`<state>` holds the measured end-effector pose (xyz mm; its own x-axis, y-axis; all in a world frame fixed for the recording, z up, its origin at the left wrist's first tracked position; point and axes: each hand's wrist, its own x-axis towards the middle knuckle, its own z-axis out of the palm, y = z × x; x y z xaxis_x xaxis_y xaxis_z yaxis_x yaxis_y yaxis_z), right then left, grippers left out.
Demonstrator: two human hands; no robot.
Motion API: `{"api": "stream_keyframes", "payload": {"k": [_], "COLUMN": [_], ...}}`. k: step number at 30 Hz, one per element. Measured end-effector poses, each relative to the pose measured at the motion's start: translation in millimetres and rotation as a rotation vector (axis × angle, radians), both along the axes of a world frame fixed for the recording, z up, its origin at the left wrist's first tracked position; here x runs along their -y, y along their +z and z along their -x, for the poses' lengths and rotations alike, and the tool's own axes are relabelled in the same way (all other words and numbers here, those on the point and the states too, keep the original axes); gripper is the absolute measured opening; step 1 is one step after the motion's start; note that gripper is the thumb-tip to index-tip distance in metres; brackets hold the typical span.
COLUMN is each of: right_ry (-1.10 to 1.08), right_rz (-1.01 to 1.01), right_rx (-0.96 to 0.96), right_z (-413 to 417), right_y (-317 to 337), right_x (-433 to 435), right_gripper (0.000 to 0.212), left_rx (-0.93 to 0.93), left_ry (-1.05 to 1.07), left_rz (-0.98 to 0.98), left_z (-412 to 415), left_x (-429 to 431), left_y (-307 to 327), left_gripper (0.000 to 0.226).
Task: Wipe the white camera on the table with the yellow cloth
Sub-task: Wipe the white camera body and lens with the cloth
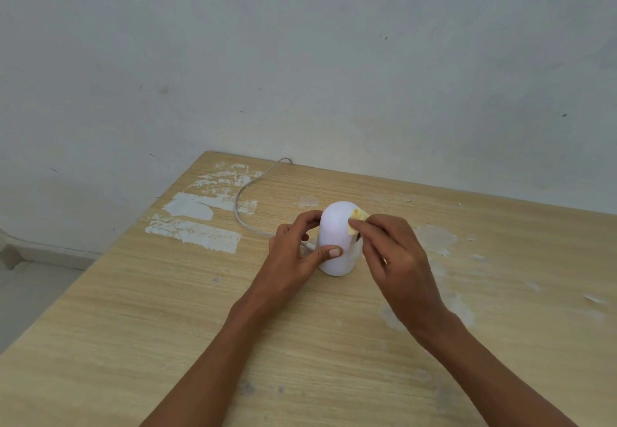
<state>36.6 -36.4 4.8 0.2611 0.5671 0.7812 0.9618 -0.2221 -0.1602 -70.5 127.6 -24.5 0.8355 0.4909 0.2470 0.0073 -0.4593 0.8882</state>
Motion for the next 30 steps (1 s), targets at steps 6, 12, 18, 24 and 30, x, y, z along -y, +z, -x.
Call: {"api": "stream_keyframes", "payload": {"k": [6,12,18,24,30], "right_ry": [0.033,-0.008,0.057,0.007,0.043], "right_rz": [0.06,0.012,0.091,-0.023,0.045], "right_rx": [0.042,-0.011,0.047,-0.035,0.098], "right_z": [5,-1,6,-2,5], "right_y": [-9,2,-15,0,-2], "right_x": [6,-3,10,3,-2], "right_gripper": [0.028,0.029,0.028,0.028,0.027], "left_rx": [0.007,0.001,0.007,-0.001,-0.001], "left_ry": [-0.007,-0.003,-0.005,0.0,0.001], "left_rz": [-0.012,-0.018,-0.029,-0.019,-0.018], "left_z": [0,-1,-1,-1,-1], "left_x": [0,-1,-1,-1,-1], "left_y": [0,-1,-1,-1,-1], "left_gripper": [0.061,0.064,0.065,0.058,0.059]}}
